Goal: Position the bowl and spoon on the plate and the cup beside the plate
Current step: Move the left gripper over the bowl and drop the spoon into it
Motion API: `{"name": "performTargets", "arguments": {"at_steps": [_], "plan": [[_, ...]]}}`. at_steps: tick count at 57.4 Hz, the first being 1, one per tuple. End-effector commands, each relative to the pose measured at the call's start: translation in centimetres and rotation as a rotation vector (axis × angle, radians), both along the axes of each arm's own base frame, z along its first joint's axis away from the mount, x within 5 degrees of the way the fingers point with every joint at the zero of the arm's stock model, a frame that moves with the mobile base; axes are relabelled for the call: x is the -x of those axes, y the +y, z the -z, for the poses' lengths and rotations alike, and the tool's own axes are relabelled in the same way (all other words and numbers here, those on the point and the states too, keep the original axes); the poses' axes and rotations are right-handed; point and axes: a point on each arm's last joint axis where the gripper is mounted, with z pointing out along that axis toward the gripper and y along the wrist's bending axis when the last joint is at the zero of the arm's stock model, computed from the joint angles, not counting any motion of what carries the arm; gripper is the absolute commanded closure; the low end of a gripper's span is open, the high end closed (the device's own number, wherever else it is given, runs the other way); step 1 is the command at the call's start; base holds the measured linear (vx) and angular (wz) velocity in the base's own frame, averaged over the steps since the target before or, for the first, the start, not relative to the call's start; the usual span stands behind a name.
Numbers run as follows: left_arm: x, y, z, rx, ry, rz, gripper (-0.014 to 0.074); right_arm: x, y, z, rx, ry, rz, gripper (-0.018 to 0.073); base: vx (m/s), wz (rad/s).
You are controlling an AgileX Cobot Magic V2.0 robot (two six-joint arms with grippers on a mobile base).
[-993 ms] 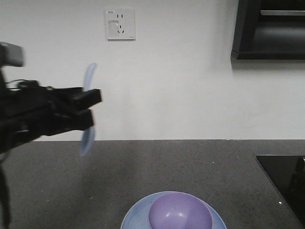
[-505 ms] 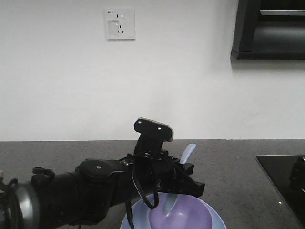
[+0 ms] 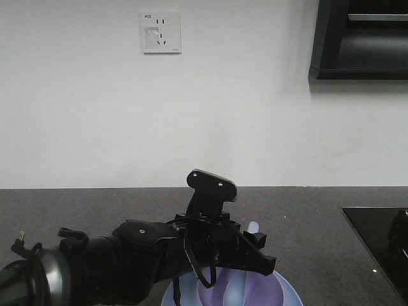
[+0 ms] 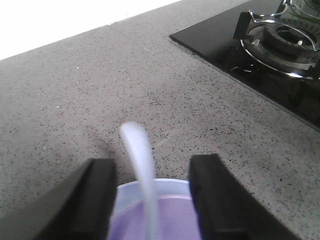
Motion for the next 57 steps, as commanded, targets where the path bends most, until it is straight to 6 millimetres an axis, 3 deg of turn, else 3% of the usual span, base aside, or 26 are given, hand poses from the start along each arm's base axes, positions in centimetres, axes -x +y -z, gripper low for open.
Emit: {"name": "performTargets", "arguments": {"at_steps": [1, 10, 27, 32, 40, 49, 57], "plan": [[0.8, 1.0, -5.0, 0.087, -0.090, -0.027, 0.0063, -0.2, -0.3, -1.5, -0.037, -0.089, 0.035, 0.0062, 0.00, 0.00], [0.9, 3.6, -8.5, 0.144, -0.155, -0.109, 0.0094, -0.2, -0.3, -1.5, -0.037, -0.089, 0.035, 0.0062, 0.00, 0.00], [1.0, 11.1, -14.8, 0.178, -0.341, -0.242, 0.0150, -0.2, -0.3, -1.4, -0.034, -0.085, 0.033, 0.0062, 0.00, 0.00], [1.8, 13.3, -15.4, 0.178, -0.361, -0.283, 0.0150, -0.2, -0.3, -1.4, -0.034, -0.085, 0.033, 0.0062, 0.00, 0.00], [3.6, 16.4, -14.7, 0.151, -0.360, -0.346, 0.0150, -0.2, -0.3, -1.4, -0.034, -0.085, 0.033, 0.0062, 0.00, 0.00], [5.9, 18.8, -13.5, 0.134, -0.348, -0.385, 0.0150, -0.2, -0.3, -1.4, -0.034, -0.085, 0.033, 0.0062, 0.00, 0.00], [8.2, 20.7, -13.7, 0.141, -0.380, -0.428, 0.0150, -0.2, -0.3, -1.4, -0.034, -0.085, 0.033, 0.0062, 0.00, 0.00]]}}
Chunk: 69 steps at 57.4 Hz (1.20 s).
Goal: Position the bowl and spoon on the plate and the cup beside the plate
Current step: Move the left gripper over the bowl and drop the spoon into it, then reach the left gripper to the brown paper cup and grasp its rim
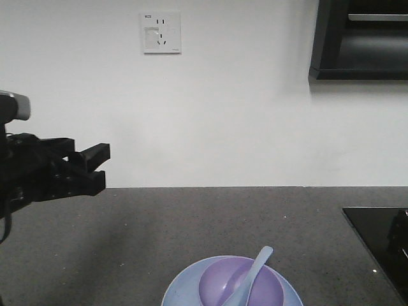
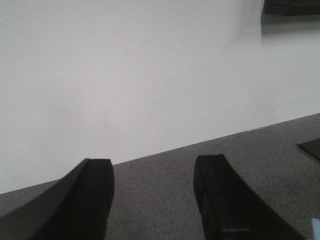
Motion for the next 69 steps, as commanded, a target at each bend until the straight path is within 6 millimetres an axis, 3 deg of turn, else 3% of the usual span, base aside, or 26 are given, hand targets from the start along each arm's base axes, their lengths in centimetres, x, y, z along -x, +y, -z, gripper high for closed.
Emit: {"name": "performTargets", "arguments": {"at_steps": [1, 12, 18, 27, 43, 50, 62, 69], "plan": [[2.1, 1.7, -2.1, 0.035, -0.080, -0.047, 0.0150, -0.2, -0.3, -1.4, -0.030, -0.087, 0.032, 0.0062, 0.00, 0.00], [5.0, 5.5, -3.8, 0.012, -0.207, -0.219, 0.0150, -0.2, -0.3, -1.4, -0.031, -0.086, 0.032, 0.0062, 0.00, 0.00], [6.1, 5.8, -4.3, 0.038, -0.212, -0.154, 0.0150, -0.2, -0.3, -1.4, -0.031, -0.086, 0.032, 0.0062, 0.00, 0.00], [6.6, 6.8, -3.8, 0.012, -0.028, -0.117, 0.0150, -0.2, -0.3, -1.4, -0.031, -0.086, 0.032, 0.0062, 0.00, 0.00], [7.9, 12.5, -5.7, -0.197, 0.220, -0.523, 0.0150, -0.2, -0.3, -1.4, -0.031, -0.086, 0.032, 0.0062, 0.00, 0.00], [6.6, 13.8, -5.4, -0.202, 0.319, -0.588, 0.0150, -0.2, -0.3, -1.4, -0.031, -0.087, 0.032, 0.0062, 0.00, 0.00], [1.4, 15.6, -2.8, -0.264, 0.610, -0.617, 0.0150, -0.2, -0.3, -1.4, -0.031, -0.087, 0.032, 0.0062, 0.00, 0.00], [-0.5, 16.2, -1.3, -0.304, 0.770, -0.624, 0.0150, -0.2, -0.3, -1.4, -0.031, -0.087, 0.032, 0.0062, 0.00, 0.00]]}}
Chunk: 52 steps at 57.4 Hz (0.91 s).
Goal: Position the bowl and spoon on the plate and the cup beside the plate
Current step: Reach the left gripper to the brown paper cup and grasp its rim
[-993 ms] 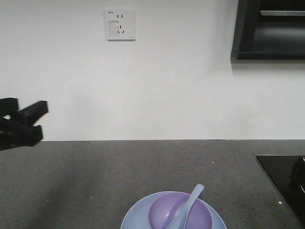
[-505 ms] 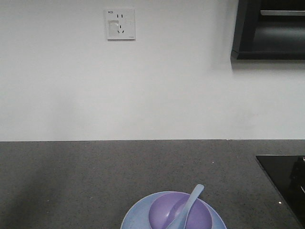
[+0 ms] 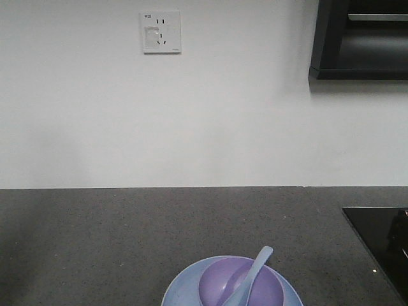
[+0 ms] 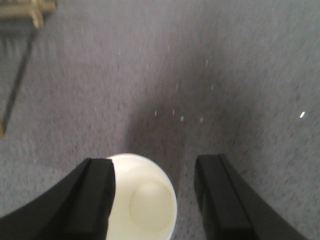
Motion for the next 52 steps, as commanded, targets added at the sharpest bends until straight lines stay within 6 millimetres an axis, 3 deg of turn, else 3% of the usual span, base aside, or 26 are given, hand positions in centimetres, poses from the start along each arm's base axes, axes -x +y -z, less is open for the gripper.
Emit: {"name": "performTargets", "arguments": {"at_steps": [1, 18, 52], "plan": [[-0.9, 0.4, -0.8, -0.027, 0.016, -0.013, 0.0150, -0.2, -0.3, -1.4, -0.031, -0.087, 0.032, 0.0062, 0.00, 0.00], [-3.5, 0.8, 3.1, 0.018, 0.238, -0.029, 0.0150, -0.2, -0.3, -1.4, -0.031, -0.087, 0.032, 0.0062, 0.00, 0.00], [-5.9, 1.0, 6.0, 0.044, 0.308, -0.021, 0.0166, -0.2, -0.3, -1.4, -0.031, -0.087, 0.033, 0.0062, 0.00, 0.00]]}}
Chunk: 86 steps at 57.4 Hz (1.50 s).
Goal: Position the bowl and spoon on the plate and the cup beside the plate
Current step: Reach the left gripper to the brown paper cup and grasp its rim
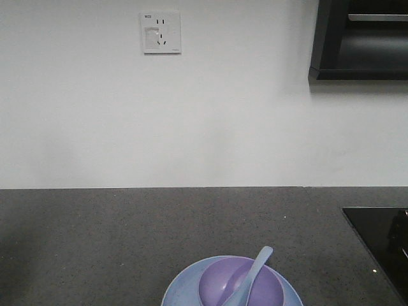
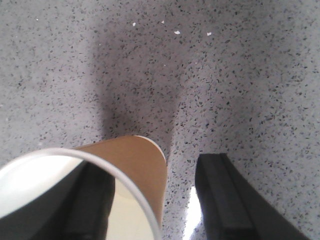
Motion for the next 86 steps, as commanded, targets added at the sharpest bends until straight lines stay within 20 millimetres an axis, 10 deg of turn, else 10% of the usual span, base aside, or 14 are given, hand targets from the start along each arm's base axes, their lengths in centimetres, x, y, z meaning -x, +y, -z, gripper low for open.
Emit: {"name": "performTargets", "arguments": {"at_steps": [1, 28, 49, 75, 86], "plan": [[0.0, 0.1, -1.8, -0.019, -0.088, 0.005, 0.0171, -0.2, -0.3, -1.4, -0.031, -0.086, 0.032, 0.0062, 0.00, 0.00], [0.1, 0.1, -1.7, -0.020, -0.069, 0.002, 0.0606, -0.2, -0.3, -1.4, -0.031, -0.087, 0.032, 0.0062, 0.00, 0.00], [3.8, -1.3, -7.2, -0.020, -0.291, 0.029, 0.0596, -0.2, -0.3, -1.4, -0.031, -0.087, 0.032, 0.0062, 0.00, 0.00], [3.5, -13.4, -11.3, 0.190, -0.517, 0.427, 0.0596, -0.2, -0.3, -1.4, -0.031, -0.087, 0.033, 0.0062, 0.00, 0.00], [2.6, -19.0, -10.0, 0.236, -0.451, 0.567, 0.0596, -0.2, -0.3, -1.4, -0.031, -0.087, 0.033, 0.0062, 0.00, 0.00]]}}
